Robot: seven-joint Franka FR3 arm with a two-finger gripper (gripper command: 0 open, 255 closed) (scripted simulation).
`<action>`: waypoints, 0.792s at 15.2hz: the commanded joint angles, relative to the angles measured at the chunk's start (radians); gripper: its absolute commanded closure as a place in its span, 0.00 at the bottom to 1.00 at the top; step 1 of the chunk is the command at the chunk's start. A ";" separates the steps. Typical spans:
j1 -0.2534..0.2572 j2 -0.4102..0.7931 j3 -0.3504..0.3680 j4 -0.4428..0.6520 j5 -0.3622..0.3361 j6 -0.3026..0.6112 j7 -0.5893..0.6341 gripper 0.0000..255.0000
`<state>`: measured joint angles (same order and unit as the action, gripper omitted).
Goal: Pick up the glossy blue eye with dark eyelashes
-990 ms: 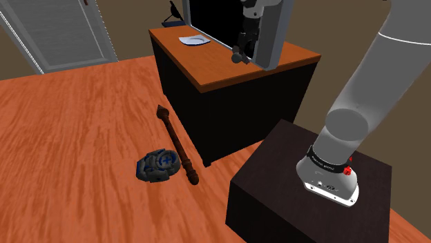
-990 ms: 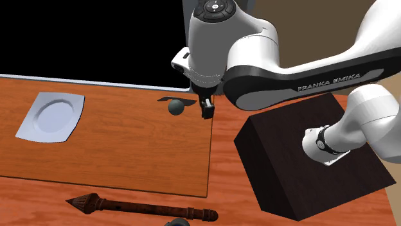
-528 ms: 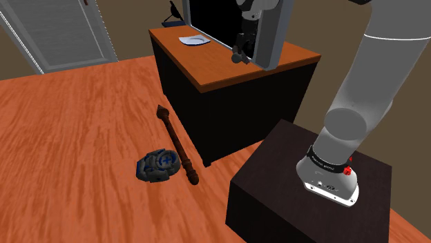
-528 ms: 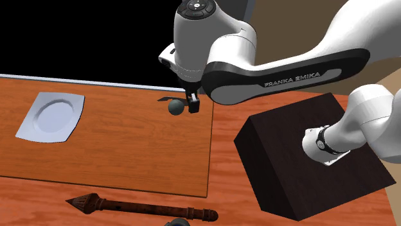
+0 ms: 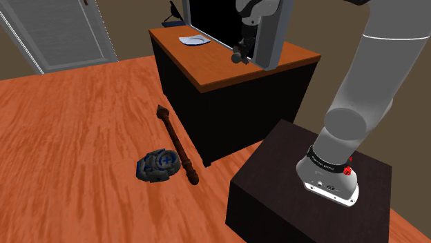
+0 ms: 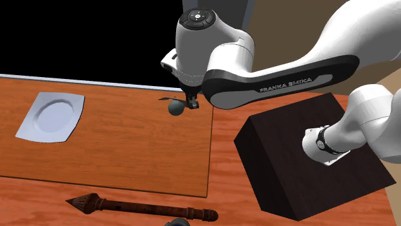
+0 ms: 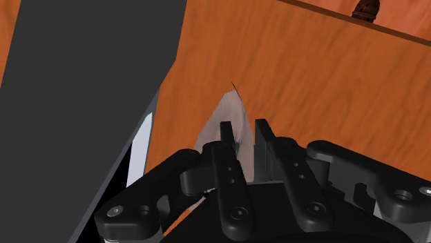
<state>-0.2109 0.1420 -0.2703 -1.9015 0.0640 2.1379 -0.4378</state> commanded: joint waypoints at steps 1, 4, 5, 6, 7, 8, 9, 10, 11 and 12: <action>-0.002 0.002 -0.003 -0.003 0.000 -0.003 0.002 1.00; -0.002 0.002 -0.003 -0.003 0.000 -0.003 0.002 1.00; -0.002 0.002 -0.003 -0.002 0.000 -0.004 0.001 1.00; -0.002 0.003 -0.003 -0.003 0.000 -0.003 0.001 1.00; -0.007 0.010 -0.005 -0.006 0.005 0.007 -0.008 1.00; -0.007 0.006 -0.005 0.003 0.003 -0.005 -0.006 1.00; -0.007 0.001 -0.005 0.011 0.001 -0.018 -0.005 1.00; -0.008 -0.002 -0.005 0.020 -0.001 -0.030 -0.004 1.00; -0.008 -0.006 -0.005 0.029 -0.003 -0.043 -0.002 1.00; -0.008 -0.010 -0.005 0.038 -0.004 -0.055 -0.001 1.00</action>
<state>-0.2135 0.1435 -0.2679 -1.8743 0.0633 2.0938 -0.4422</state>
